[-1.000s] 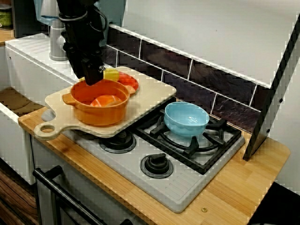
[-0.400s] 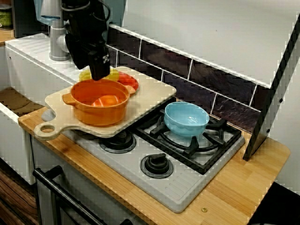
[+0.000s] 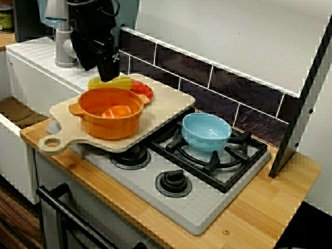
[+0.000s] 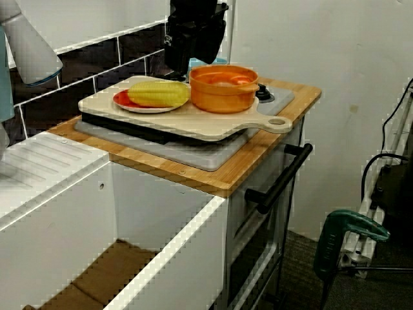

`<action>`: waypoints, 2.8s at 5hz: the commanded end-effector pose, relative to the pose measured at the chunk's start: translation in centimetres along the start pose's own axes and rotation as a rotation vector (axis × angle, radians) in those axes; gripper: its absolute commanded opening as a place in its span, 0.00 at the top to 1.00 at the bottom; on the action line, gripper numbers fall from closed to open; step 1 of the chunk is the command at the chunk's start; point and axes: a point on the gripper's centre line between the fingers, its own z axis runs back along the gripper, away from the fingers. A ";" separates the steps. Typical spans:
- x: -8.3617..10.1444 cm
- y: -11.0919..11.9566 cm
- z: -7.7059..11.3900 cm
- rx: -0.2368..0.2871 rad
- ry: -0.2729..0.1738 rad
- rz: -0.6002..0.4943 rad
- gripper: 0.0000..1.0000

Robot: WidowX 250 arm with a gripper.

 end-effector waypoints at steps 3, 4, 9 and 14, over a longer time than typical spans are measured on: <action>2.3 3.2 0.0 0.050 -0.105 0.250 0.00; 2.6 3.0 -0.3 0.053 -0.115 0.281 0.00; 3.2 1.5 -3.1 0.090 -0.089 0.271 0.00; 2.6 2.1 -3.1 0.082 -0.067 0.252 1.00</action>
